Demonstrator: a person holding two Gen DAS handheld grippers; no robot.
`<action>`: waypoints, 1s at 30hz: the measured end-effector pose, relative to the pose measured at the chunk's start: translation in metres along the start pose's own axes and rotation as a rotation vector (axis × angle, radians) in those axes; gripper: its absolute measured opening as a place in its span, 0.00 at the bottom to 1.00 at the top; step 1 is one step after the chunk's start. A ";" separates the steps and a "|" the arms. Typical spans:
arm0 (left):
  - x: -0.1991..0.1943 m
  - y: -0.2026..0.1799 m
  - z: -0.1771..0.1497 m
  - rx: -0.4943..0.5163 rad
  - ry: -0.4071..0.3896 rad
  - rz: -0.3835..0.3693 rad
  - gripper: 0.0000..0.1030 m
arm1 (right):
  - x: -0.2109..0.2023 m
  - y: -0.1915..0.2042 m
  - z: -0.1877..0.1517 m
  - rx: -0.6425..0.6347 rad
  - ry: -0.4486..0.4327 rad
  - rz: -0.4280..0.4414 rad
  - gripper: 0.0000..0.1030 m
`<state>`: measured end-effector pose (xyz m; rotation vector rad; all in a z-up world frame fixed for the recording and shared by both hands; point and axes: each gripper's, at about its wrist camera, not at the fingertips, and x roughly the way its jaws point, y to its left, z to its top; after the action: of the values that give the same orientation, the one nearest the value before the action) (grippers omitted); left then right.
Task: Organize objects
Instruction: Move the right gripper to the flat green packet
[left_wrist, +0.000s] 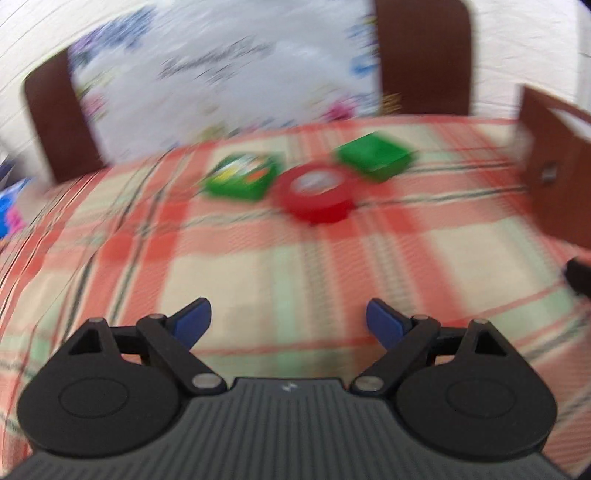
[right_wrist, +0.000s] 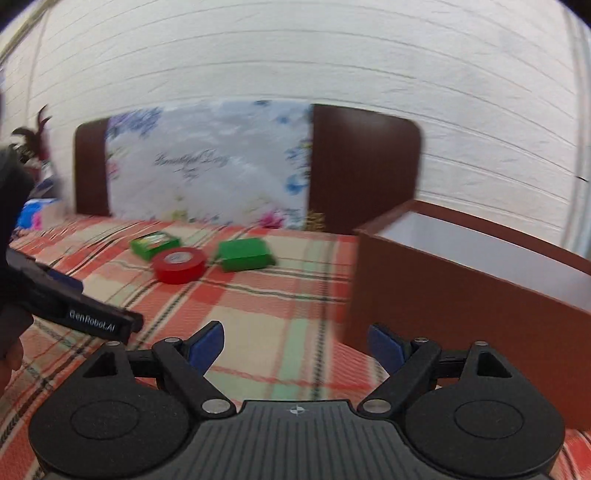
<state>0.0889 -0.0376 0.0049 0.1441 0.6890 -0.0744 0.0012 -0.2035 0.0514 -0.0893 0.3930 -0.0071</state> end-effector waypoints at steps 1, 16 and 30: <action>0.002 0.015 -0.005 -0.060 -0.020 -0.023 1.00 | 0.009 0.004 0.004 -0.007 0.000 0.018 0.82; 0.008 0.025 -0.016 -0.116 -0.061 -0.079 1.00 | 0.197 0.009 0.052 0.021 0.163 0.135 0.74; 0.007 0.027 -0.015 -0.126 -0.064 -0.092 1.00 | 0.121 0.007 0.020 0.034 0.192 0.102 0.57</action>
<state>0.0883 -0.0091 -0.0079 -0.0105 0.6344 -0.1226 0.1202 -0.1977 0.0230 -0.0350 0.5891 0.0791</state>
